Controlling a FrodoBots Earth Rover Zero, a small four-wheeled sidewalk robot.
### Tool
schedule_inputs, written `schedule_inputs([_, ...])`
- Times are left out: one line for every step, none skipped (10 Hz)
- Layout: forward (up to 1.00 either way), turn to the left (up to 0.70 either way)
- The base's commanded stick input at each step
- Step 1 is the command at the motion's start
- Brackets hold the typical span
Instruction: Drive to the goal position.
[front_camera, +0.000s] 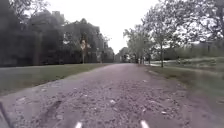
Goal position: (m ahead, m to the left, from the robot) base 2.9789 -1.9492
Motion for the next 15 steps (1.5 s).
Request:
schedule_inputs([0.70,0.00])
schedule_inputs([0.70,0.00])
schedule_inputs([0.70,0.00])
schedule_inputs([0.70,0.00])
schedule_inputs([0.70,0.00])
schedule_inputs([0.70,0.00])
schedule_inputs([0.70,0.00])
schedule_inputs([0.70,0.00])
schedule_inputs([0.70,0.00])
schedule_inputs([0.70,0.00])
schedule_inputs([0.70,0.00])
schedule_inputs([0.70,0.00])
schedule_inputs([0.70,0.00])
schedule_inputs([0.70,0.00])
schedule_inputs([0.70,0.00])
